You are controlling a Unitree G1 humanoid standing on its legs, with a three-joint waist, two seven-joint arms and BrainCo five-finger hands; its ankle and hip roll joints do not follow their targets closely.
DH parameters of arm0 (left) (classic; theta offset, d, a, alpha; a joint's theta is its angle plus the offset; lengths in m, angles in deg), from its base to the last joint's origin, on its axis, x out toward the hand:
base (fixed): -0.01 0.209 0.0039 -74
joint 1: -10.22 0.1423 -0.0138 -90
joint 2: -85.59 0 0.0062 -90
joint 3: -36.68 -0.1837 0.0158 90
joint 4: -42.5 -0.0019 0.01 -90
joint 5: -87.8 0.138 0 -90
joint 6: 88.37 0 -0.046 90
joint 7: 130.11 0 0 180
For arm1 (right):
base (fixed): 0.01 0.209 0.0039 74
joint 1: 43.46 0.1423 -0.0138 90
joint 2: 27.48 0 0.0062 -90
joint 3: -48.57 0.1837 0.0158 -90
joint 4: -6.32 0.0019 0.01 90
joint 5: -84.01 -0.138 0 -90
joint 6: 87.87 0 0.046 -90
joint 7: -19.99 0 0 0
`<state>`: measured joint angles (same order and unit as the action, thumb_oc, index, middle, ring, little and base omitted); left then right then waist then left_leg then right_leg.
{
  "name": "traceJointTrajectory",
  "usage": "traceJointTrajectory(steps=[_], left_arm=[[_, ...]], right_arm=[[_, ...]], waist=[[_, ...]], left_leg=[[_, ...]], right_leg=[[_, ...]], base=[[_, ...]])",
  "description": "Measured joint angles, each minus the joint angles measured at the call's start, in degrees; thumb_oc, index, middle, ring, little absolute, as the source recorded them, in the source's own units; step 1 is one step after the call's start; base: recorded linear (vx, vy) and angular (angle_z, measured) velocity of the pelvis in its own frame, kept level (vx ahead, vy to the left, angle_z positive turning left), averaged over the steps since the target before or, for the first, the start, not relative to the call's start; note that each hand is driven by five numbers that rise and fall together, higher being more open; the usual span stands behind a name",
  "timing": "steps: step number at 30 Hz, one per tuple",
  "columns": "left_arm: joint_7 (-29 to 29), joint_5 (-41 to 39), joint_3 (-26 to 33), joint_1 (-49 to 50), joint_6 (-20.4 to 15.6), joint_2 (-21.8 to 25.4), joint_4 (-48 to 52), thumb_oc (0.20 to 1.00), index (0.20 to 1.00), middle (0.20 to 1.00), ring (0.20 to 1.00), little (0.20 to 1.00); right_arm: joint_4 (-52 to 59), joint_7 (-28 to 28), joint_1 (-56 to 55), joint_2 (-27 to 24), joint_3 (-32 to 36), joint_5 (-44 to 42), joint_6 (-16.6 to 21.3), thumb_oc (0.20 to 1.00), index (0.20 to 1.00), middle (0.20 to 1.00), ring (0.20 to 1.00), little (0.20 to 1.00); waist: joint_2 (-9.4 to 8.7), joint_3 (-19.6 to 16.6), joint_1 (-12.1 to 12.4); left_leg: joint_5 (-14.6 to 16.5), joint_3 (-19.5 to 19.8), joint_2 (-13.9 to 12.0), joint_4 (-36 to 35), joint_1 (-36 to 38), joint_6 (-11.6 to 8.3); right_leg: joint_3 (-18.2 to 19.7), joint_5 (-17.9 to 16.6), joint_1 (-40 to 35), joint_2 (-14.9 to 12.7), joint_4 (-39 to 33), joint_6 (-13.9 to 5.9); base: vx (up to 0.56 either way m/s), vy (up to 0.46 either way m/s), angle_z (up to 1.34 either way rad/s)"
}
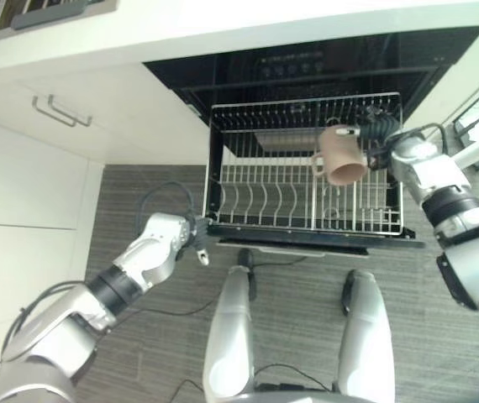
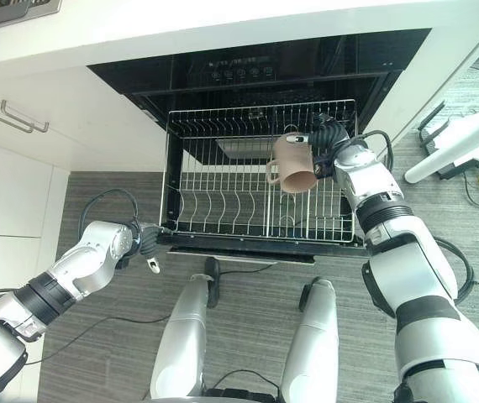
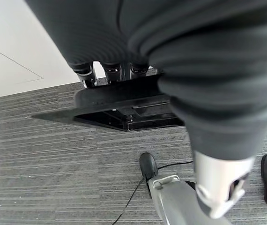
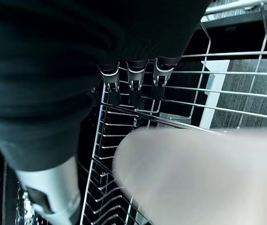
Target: Place the dishes in the dishwasher.
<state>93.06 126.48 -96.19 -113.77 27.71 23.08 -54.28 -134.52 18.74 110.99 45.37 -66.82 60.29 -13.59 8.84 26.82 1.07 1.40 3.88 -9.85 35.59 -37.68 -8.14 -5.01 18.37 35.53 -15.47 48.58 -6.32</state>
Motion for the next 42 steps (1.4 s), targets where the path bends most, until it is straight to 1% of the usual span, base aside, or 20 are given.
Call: traceJointTrajectory(steps=[12,14,17,18,19,20,21,23,25,27,28,29,30,31,33,35,37,38,40,42], left_arm=[[0.0,-0.5,0.0,0.0,0.8,0.0,-0.4,1.000,1.000,1.000,1.000,1.000],[0.0,-0.5,0.2,0.0,1.1,0.0,-0.4,1.000,1.000,1.000,1.000,1.000],[-0.4,-2.0,0.5,0.2,1.6,0.2,0.1,1.000,1.000,1.000,1.000,1.000],[-1.2,-4.5,3.0,2.5,1.6,0.2,0.0,1.000,1.000,1.000,1.000,1.000],[-1.7,-5.5,3.1,2.7,1.6,0.4,0.2,1.000,1.000,1.000,1.000,1.000],[-4.4,-8.3,4.8,4.0,1.6,0.6,1.4,1.000,1.000,1.000,1.000,1.000],[-9.3,-11.7,10.5,10.1,0.8,1.9,5.7,1.000,1.000,1.000,1.000,1.000],[-16.7,-17.5,12.3,14.7,-1.2,4.2,7.3,1.000,1.000,1.000,1.000,1.000],[-24.8,-26.7,20.7,22.6,-5.4,5.5,12.1,1.000,1.000,1.000,1.000,1.000],[-29.6,-33.3,25.7,27.8,-9.7,6.2,14.0,1.000,1.000,1.000,1.000,1.000],[-31.1,-38.5,30.2,30.2,-12.2,5.6,16.7,1.000,1.000,1.000,1.000,1.000],[-31.4,-42.7,32.6,32.1,-15.4,5.6,20.9,1.000,1.000,1.000,1.000,1.000],[-31.4,-51.2,33.3,31.4,-20.4,3.4,28.6,1.000,1.000,1.000,1.000,1.000],[-31.9,-54.4,33.8,30.4,-23.2,1.0,29.8,1.000,1.000,1.000,1.000,1.000],[-33.8,-58.3,34.7,28.7,-27.1,-4.6,29.2,1.000,1.000,1.000,1.000,1.000],[-35.4,-59.1,35.1,28.9,-29.2,-7.5,28.9,1.000,1.000,1.000,1.000,1.000],[-38.4,-60.1,37.1,29.3,-34.1,-14.1,28.8,1.000,1.000,1.000,1.000,1.000],[-39.3,-60.3,37.8,28.8,-36.4,-15.7,28.8,1.000,1.000,1.000,1.000,1.000],[-40.8,-60.6,39.4,27.8,-40.0,-15.7,28.9,1.000,1.000,1.000,1.000,1.000],[-41.3,-61.3,40.5,26.3,-41.8,-15.8,28.9,1.000,1.000,1.000,1.000,1.000]], right_arm=[[0.5,-3.7,0.0,-1.0,0.1,-0.1,0.0,1.000,1.000,1.000,1.000,1.000],[2.9,-5.0,-0.2,-1.1,1.7,-1.4,0.0,1.000,1.000,1.000,1.000,1.000],[14.0,-7.2,-4.3,-1.6,6.4,-4.5,-0.4,1.000,1.000,1.000,1.000,1.000],[21.9,-7.9,-7.7,-1.8,8.7,-5.8,-1.2,1.000,1.000,1.000,1.000,1.000],[22.8,-8.2,-8.5,-2.0,9.0,-6.3,-1.5,1.000,1.000,1.000,1.000,1.000],[28.2,-9.3,-12.0,-2.1,11.6,-7.3,-3.4,1.000,1.000,1.000,1.000,1.000],[41.4,-10.0,-20.0,-2.1,15.4,-9.4,-4.0,1.000,1.000,1.000,1.000,1.000],[48.2,-11.2,-26.7,-2.2,16.1,-11.2,-5.2,1.000,1.000,1.000,1.000,1.000],[58.4,-12.3,-38.6,-1.8,19.6,-11.2,-5.1,1.000,1.000,1.000,1.000,1.000],[61.5,-12.5,-44.2,-1.7,19.8,-11.2,-4.7,1.000,1.000,1.000,1.000,1.000],[64.6,-13.3,-49.2,-0.8,21.1,-11.2,-3.5,1.000,1.000,1.000,1.000,1.000],[66.5,-13.5,-52.5,-0.2,21.6,-11.2,-2.5,1.000,1.000,1.000,1.000,1.000],[68.2,-13.8,-57.5,1.7,21.5,-11.2,-1.2,1.000,1.000,1.000,1.000,1.000],[69.1,-13.9,-58.8,2.3,21.7,-11.2,-0.2,1.000,1.000,1.000,1.000,1.000],[69.8,-13.8,-60.4,3.9,23.1,-10.8,1.9,1.000,1.000,1.000,1.000,1.000],[70.0,-13.4,-60.7,4.0,24.8,-9.9,3.6,1.000,1.000,1.000,1.000,1.000],[72.7,-10.3,-60.7,4.2,26.0,-7.0,5.5,1.000,1.000,1.000,1.000,1.000],[73.9,-8.8,-60.6,4.4,25.8,-6.0,6.6,1.000,1.000,1.000,1.000,1.000],[75.0,-7.0,-58.7,4.3,26.1,-5.4,9.2,1.000,1.000,1.000,1.000,1.000],[76.3,-6.0,-57.8,4.3,26.4,-4.4,10.7,1.000,1.000,1.000,1.000,1.000]], waist=[[-0.02,-0.2,-0.7],[0.02,-0.2,-0.9],[-0.05,-0.4,-1.1],[-0.08,-0.5,-1.6],[-0.12,-0.5,-1.7],[-0.23,-0.5,-2.0],[-0.76,-0.9,-2.0],[-1.27,-1.1,-3.0],[-2.01,-0.8,-3.5],[-2.85,-0.3,-4.0],[-3.36,0.0,-3.8],[-3.99,0.4,-3.5],[-5.35,1.2,-3.1],[-6.19,1.8,-3.0],[-7.12,2.3,-3.2],[-7.43,2.5,-3.7],[-7.82,2.9,-3.6],[-7.97,2.9,-3.3],[-8.00,2.9,-3.1],[-8.05,2.9,-2.8]], left_leg=[[1.2,-1.2,-0.1,2.3,-0.3,1.88],[1.6,-1.3,-0.1,2.6,-0.3,1.81],[2.1,-1.5,-0.2,2.6,-0.4,2.02],[2.5,-1.6,-0.2,2.7,-0.5,1.99],[2.5,-1.7,-0.2,2.8,-0.5,2.00],[2.5,-1.8,-0.2,3.1,-0.6,2.05],[2.8,-2.8,-0.6,3.4,-1.2,2.50],[3.1,-3.1,-0.4,3.6,-1.1,2.90],[3.3,-3.3,-0.4,3.4,-1.3,2.79],[3.3,-4.0,-0.6,2.8,-1.4,2.85],[4.0,-4.7,-0.8,2.0,-1.4,3.14],[5.0,-4.7,-0.8,1.2,-1.3,3.10],[6.1,-4.3,-1.2,-0.5,-1.0,3.21],[6.0,-4.3,-1.4,-0.8,-0.4,3.12],[5.6,-4.4,-2.2,-2.2,1.6,2.63],[4.8,-4.5,-2.8,-4.5,3.3,2.62],[1.5,-4.6,-3.1,-11.2,7.9,2.22],[0.9,-4.5,-3.2,-12.9,9.8,2.44],[0.8,-4.5,-3.3,-13.9,11.6,2.34],[0.5,-4.6,-3.1,-14.7,12.6,1.82]], right_leg=[[1.2,-0.2,0.0,0.0,-0.2,-0.28],[1.4,-0.2,0.0,0.0,-0.2,-0.33],[1.3,-0.2,0.1,0.0,-0.5,-0.29],[1.6,-0.2,0.1,0.1,-0.7,-0.41],[1.6,-0.3,0.1,0.0,-0.8,-0.48],[1.7,-0.4,0.2,0.0,-0.6,-0.67],[1.8,-0.3,1.0,0.0,-0.6,-0.58],[2.4,-0.4,1.0,0.0,-0.9,-0.66],[2.7,-0.4,1.1,0.0,-0.9,-0.67],[2.9,-0.4,1.3,0.0,-1.5,-0.69],[2.6,-0.5,1.3,-0.2,-1.6,-0.70],[2.3,-0.6,1.6,-0.2,-1.6,-0.91],[1.3,-1.0,1.7,-0.1,-1.5,-0.83],[1.3,-1.1,1.4,0.3,-1.5,-0.58],[1.2,-1.5,-0.3,1.2,-2.4,-0.07],[1.1,-2.1,-1.3,2.0,-3.8,0.53],[-0.3,-3.2,-4.3,2.8,-7.0,1.34],[-0.9,-3.9,-6.1,3.0,-8.3,0.65],[-1.7,-4.0,-8.4,2.9,-9.8,0.62],[-2.0,-4.6,-10.4,2.8,-11.8,0.03]], base=[[0.02,-0.001,-0.04],[-0.01,0.022,-0.04],[0.06,0.027,-0.03],[-0.02,0.061,-0.05],[-0.01,0.085,-0.05],[-0.01,0.087,-0.06],[0.03,0.052,-0.10],[0.02,0.031,-0.07],[0.00,0.000,0.00],[0.02,-0.047,0.02],[0.01,-0.099,0.14],[0.01,-0.168,0.30],[0.02,-0.156,0.12],[0.01,-0.126,0.06],[0.00,-0.047,-0.16],[0.00,-0.037,-0.15],[0.01,-0.024,0.02],[0.01,0.014,0.11],[0.02,0.035,0.08],[0.04,0.096,0.08]])
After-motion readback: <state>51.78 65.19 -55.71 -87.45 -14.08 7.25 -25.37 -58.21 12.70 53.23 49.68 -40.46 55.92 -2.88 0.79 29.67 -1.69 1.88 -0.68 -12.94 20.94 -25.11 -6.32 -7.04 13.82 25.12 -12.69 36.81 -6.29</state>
